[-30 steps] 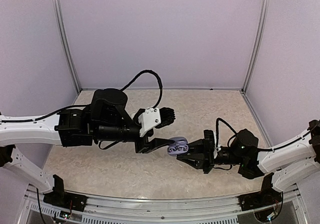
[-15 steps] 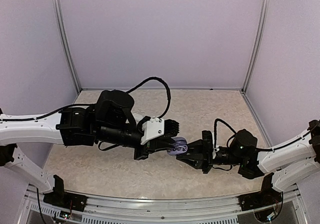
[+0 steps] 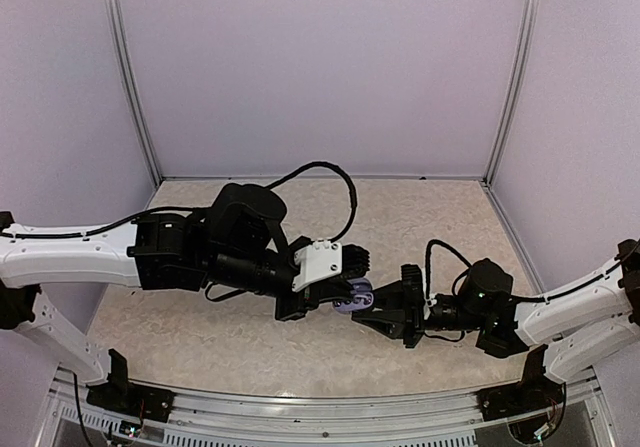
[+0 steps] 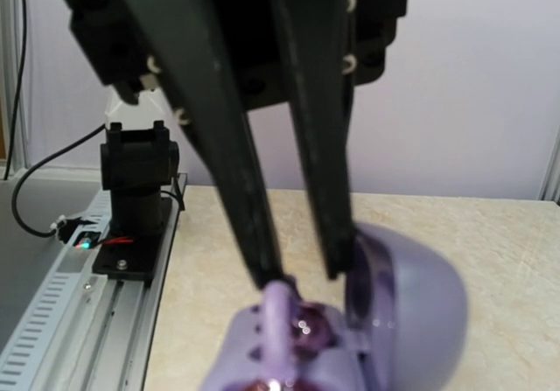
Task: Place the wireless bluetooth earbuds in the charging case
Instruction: Adjust the right earbud in the right side groove of the charging case.
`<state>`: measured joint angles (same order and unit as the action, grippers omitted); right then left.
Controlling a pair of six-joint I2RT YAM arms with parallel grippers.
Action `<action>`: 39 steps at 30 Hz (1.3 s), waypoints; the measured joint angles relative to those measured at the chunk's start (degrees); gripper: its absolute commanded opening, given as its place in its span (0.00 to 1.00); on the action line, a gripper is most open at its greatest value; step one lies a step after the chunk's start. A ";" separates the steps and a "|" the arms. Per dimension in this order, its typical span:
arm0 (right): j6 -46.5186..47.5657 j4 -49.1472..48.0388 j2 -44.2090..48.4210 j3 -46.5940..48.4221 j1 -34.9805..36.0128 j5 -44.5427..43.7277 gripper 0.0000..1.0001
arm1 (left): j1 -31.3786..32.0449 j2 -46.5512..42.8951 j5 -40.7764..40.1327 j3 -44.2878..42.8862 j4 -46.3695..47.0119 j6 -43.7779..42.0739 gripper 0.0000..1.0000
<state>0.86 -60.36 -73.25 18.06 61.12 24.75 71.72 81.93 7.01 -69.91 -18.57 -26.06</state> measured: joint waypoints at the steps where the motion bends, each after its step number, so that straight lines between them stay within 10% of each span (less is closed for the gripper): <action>1: 0.04 0.11 0.00 0.00 0.00 0.00 0.00 | 0.00 0.11 0.02 0.00 -0.13 -0.04 0.10; 39: 3.15 9.84 0.76 -0.79 0.59 -1.70 0.00 | 3.15 9.11 -6.05 -6.67 -11.52 -2.80 0.04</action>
<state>4.01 -50.52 -72.49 17.28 61.71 23.05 74.87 91.05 0.95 -76.58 -30.09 -28.86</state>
